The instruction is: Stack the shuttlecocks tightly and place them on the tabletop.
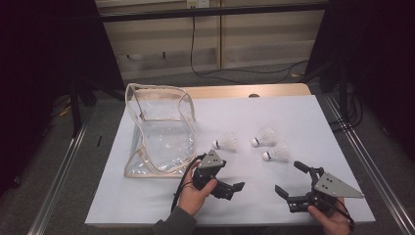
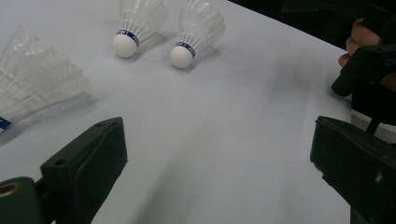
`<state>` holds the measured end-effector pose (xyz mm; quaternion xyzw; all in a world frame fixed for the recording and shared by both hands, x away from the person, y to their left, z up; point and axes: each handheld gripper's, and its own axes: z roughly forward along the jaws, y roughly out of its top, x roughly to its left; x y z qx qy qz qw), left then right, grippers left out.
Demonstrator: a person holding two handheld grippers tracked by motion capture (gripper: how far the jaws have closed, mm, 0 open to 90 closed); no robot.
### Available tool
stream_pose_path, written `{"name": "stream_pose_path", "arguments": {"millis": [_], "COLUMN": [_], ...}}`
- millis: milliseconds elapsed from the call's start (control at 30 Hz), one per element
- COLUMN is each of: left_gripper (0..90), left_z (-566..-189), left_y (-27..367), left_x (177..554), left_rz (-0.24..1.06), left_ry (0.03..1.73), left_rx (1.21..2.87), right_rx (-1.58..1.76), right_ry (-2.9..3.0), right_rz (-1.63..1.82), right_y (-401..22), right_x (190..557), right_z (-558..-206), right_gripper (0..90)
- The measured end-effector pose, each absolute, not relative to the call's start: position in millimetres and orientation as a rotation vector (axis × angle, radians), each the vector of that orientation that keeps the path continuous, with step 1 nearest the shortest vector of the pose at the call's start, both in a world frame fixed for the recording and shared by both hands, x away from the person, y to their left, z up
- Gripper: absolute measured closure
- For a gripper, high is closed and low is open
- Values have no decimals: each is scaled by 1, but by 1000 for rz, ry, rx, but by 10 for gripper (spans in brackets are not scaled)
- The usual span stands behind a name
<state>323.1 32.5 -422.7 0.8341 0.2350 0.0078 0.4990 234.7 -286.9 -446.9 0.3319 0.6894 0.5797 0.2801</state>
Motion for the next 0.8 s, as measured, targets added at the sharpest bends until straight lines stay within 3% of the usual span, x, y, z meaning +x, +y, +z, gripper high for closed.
{"name": "stream_pose_path", "arguments": {"millis": [800], "left_gripper": [36], "left_z": [-424], "left_y": [57], "left_x": [319], "left_rz": [-9], "left_ry": [568], "left_rx": [2002], "right_rx": [889], "right_ry": [1850], "right_rz": [1555], "right_y": [-287], "right_x": [235], "right_z": [-447], "right_gripper": [4]}}
